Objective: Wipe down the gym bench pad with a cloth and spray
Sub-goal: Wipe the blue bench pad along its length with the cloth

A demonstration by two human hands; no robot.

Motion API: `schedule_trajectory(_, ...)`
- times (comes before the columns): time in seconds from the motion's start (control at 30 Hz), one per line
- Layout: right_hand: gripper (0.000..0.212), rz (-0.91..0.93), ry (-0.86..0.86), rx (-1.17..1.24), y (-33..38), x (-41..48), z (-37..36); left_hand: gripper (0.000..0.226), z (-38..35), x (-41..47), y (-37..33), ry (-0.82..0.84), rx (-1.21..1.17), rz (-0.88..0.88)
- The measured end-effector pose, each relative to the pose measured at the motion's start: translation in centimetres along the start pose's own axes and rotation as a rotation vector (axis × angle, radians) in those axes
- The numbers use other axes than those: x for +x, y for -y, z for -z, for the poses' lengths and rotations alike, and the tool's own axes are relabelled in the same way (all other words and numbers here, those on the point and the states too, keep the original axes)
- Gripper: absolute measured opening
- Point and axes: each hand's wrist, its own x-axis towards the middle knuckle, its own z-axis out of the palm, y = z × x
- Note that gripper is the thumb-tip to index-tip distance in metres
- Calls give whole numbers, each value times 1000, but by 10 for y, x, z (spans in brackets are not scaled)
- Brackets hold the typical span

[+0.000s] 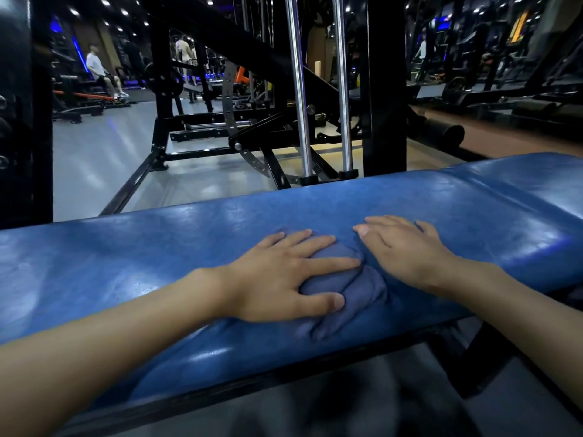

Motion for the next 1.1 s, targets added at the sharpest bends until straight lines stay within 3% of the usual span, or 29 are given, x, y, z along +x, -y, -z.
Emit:
schedule_trajectory(0.13,46,43,48,-46,14,4,-10,71,-3,12,42,-11,-46,64)
schedule_trajectory(0.37,52,63,97,-114,12,6,-17,89,2,0,167,-51,-106,534)
schedule_trajectory(0.5,54,65,110,-159,11,9,-19,90,-1,3,176,-28,-67,649)
schedule_trajectory(0.67,53,60,111,-157,11,11,-20,83,-1,-6,116,-18,-39,444)
schedule_trajectory(0.87,49,-33,100,26,13,19,-16,70,-2,-31,12,6,46,7)
schedule_trajectory(1.1,57,-4,34,52,22,22,-13,71,-4,-23,41,3,-38,30)
